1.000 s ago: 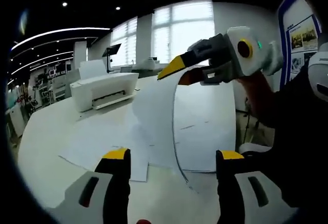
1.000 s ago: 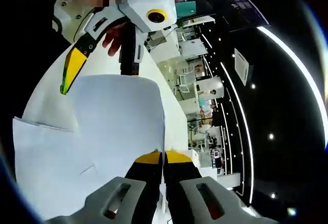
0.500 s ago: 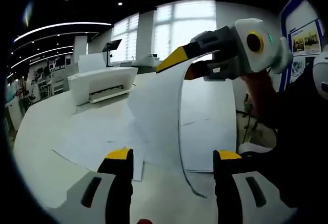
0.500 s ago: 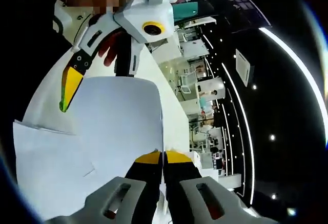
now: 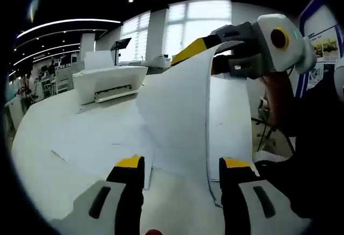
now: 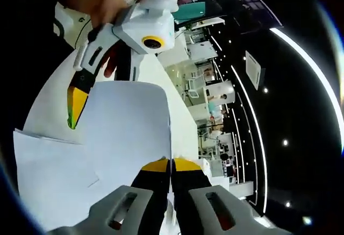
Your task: Organize the stack of printing papers by aligning and flattening the scattered papers on the table
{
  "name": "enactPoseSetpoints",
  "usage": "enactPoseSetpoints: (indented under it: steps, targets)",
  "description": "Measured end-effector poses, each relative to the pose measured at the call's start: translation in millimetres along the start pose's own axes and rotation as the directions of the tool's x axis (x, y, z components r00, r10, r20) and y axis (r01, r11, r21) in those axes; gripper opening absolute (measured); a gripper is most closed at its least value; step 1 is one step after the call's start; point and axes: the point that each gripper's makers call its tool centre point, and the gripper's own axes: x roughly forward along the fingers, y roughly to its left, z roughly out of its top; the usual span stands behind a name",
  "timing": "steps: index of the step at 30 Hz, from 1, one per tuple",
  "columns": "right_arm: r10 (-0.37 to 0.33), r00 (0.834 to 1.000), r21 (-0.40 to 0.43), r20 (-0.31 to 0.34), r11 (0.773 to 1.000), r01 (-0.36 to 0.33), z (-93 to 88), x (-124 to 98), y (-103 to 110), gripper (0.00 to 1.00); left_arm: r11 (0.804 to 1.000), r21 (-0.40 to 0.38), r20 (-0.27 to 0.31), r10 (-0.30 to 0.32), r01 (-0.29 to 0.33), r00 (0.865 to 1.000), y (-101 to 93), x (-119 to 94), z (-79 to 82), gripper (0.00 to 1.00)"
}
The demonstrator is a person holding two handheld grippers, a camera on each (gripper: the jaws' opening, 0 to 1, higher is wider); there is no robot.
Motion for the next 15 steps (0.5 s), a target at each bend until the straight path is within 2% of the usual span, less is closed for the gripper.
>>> enactPoseSetpoints:
  steps: [6, 15]
  targets:
    - [0.004, 1.0, -0.005, 0.006, 1.0, -0.004, 3.0, -0.4, 1.5, 0.0, 1.0, -0.013, 0.006, 0.01, -0.01, 1.0, 3.2, 2.0, 2.5, 0.51]
    - [0.004, 1.0, -0.006, 0.003, 1.0, -0.004, 2.0, -2.3, 1.6, 0.0, 0.999, -0.039, -0.015, -0.005, 0.005, 1.0, 1.8, 5.7, -2.8, 0.38]
